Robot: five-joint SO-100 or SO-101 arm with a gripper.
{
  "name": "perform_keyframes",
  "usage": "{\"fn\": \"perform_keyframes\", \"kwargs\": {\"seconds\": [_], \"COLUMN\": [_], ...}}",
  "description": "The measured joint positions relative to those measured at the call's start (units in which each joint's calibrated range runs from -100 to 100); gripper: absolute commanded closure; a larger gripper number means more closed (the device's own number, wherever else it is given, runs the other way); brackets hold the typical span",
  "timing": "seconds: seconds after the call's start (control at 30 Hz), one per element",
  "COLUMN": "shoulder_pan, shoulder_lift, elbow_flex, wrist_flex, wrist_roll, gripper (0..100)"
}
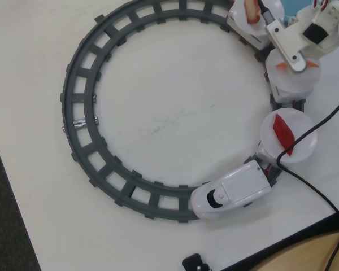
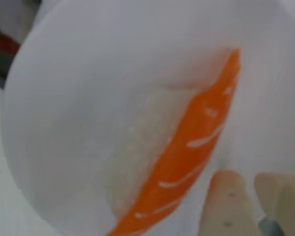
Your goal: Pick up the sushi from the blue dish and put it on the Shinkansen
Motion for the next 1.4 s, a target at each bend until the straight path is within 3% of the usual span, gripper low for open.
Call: {"fn": "perform_keyframes", "kwargs": {"seconds": [0.83,1.4], "shoulder_pan": [-10.7,-12.1], "shoulder_lift": [-4.4,-4.4], "elbow_flex": [1.1,1.1], "wrist_flex": [11.6,12.8], "wrist_roll": [-0.1,0.1], "gripper": [98,98]}}
